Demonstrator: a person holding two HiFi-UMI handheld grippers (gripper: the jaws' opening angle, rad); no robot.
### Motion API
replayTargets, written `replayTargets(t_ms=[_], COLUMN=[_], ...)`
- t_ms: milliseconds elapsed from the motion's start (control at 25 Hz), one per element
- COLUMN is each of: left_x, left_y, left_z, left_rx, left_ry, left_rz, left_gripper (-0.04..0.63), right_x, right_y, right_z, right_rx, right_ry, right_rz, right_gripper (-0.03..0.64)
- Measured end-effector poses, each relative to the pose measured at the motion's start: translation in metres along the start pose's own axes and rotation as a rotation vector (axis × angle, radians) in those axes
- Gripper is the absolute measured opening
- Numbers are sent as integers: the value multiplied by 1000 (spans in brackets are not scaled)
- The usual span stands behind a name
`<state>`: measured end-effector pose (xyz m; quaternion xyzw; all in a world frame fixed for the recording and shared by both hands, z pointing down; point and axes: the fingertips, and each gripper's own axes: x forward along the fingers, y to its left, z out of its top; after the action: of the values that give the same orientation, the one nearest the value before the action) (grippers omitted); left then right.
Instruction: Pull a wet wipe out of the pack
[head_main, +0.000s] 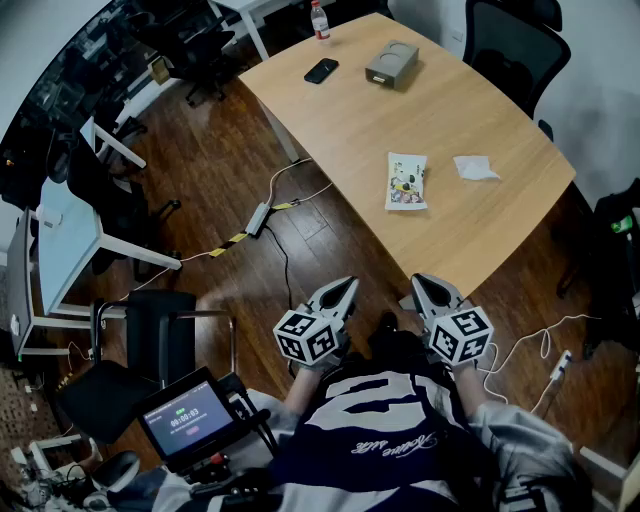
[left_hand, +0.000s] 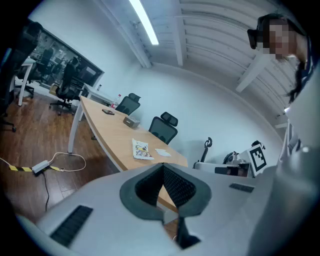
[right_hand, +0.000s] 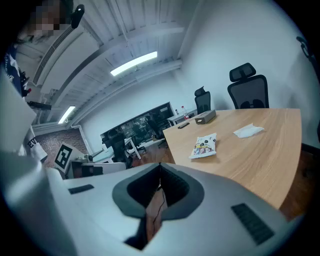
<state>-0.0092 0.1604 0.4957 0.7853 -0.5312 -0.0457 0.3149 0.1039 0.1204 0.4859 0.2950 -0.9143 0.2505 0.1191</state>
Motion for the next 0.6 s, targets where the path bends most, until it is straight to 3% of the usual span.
replayTargets(t_ms=[280,600], left_x=[69,103], left_y=[-1,5], left_z=[21,37], left_rx=[26,76], left_ry=[35,101], left_rz=[-36,-41], left_gripper=[2,2], right_x=[27,45], right_y=[-59,-89], right_z=[30,43], right_rx=[16,67], right_ry=[3,-6], right_rz=[-8,-16], right_gripper=[-2,-2])
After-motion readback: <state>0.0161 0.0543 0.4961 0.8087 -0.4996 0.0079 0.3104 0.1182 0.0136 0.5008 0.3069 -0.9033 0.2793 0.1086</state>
